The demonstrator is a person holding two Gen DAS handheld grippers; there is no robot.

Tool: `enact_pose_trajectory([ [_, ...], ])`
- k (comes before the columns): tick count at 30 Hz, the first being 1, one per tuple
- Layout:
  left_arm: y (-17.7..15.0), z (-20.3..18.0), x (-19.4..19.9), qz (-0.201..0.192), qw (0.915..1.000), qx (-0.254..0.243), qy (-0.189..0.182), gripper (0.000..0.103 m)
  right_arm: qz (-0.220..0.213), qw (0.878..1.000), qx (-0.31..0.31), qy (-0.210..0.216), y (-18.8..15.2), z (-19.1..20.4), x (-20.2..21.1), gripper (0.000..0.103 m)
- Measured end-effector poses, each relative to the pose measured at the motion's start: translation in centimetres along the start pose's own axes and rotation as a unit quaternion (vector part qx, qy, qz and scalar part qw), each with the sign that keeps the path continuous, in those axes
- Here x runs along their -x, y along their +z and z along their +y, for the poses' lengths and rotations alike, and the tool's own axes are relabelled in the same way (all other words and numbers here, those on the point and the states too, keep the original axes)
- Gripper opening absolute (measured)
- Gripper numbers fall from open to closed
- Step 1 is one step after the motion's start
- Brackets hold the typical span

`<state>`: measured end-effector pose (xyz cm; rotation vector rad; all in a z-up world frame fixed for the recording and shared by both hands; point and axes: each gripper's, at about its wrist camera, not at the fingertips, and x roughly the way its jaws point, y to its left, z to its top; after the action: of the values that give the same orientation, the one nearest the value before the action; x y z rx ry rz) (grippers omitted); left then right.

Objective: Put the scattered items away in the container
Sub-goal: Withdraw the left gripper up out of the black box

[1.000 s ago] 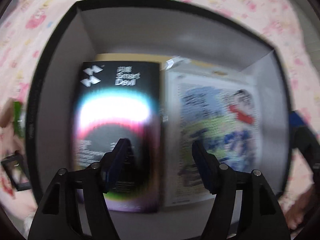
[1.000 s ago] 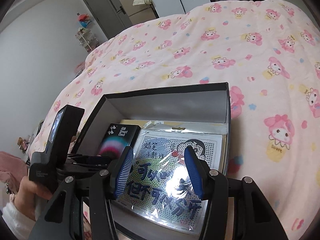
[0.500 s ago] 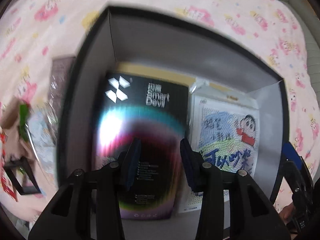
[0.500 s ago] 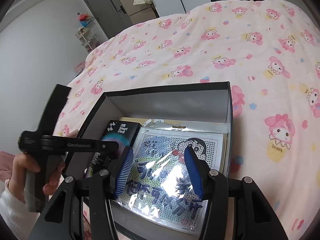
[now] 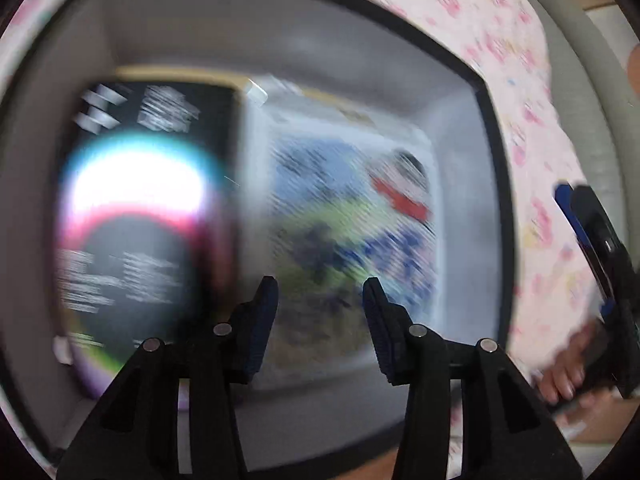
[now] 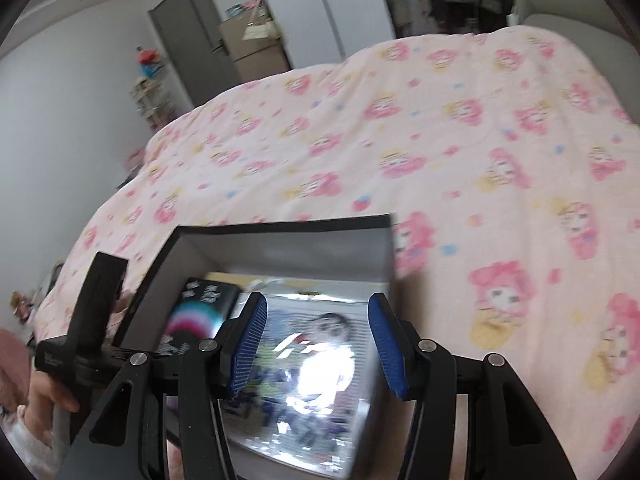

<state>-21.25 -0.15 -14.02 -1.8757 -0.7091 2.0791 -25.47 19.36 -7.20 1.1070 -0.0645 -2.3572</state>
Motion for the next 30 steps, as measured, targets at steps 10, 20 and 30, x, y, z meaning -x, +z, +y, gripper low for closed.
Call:
enact_pose_trajectory([
  [10, 0.8, -4.4, -2.9, 0.015, 0.9988, -0.047, 0.003, 0.044, 0.044, 0.997, -0.065, 0.005, -0.7, -4.4, -3.0, 0.049],
  [20, -5.2, -7.7, 5.5, -0.143, 0.9837, -0.106, 0.026, 0.045, 0.012, 0.999, -0.013, -0.032, -2.5, 0.3, 2.4, 0.049],
  [30, -10.3, -10.0, 10.6, -0.198, 0.9664, -0.158, 0.042, 0.051, -0.012, 0.999, 0.006, -0.038, -6.4, 5.8, 9.3, 0.049],
])
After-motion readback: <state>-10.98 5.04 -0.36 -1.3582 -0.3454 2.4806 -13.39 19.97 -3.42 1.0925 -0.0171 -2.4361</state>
